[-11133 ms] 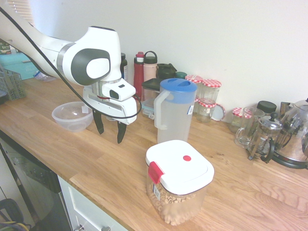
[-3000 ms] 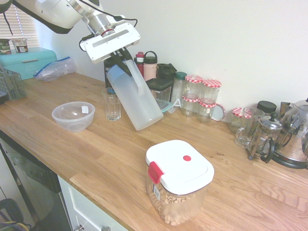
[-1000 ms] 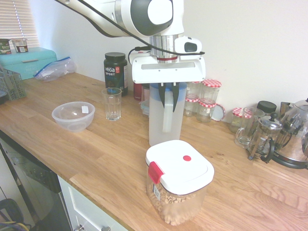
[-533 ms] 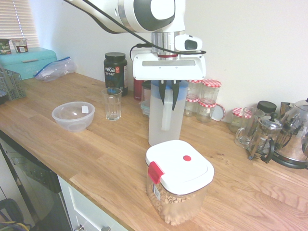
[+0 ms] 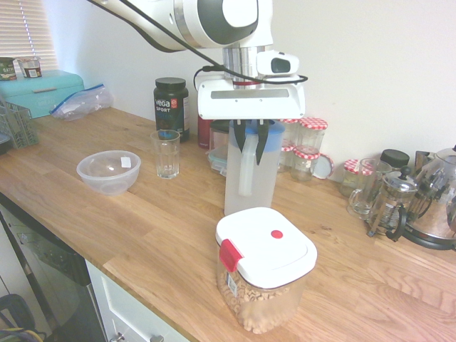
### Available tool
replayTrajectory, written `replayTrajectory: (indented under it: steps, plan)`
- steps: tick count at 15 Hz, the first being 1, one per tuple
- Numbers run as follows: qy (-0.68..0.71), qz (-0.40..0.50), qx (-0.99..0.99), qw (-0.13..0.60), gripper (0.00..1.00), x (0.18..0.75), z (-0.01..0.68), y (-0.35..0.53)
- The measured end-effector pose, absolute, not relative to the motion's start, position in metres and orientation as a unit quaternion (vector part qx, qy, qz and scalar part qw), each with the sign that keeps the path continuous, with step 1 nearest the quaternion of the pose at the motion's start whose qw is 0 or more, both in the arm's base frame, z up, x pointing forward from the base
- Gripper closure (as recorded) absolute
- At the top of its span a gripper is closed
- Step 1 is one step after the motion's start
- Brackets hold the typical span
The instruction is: Pour me some water
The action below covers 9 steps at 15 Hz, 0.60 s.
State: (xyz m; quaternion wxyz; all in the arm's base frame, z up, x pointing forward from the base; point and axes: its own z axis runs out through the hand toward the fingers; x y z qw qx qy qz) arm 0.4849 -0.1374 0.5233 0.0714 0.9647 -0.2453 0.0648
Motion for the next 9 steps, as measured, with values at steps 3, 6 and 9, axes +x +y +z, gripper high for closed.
replayTrajectory:
  steps: [3, 6, 9]
  plan:
    - [-0.250, 0.067, 0.964, 0.069, 0.00, 0.473, 0.530, -0.133]
    - [-0.306, 0.065, 0.947, 0.078, 0.00, 0.449, 0.550, -0.129]
    - [-0.379, 0.050, 0.920, 0.088, 0.00, 0.402, 0.595, -0.113]
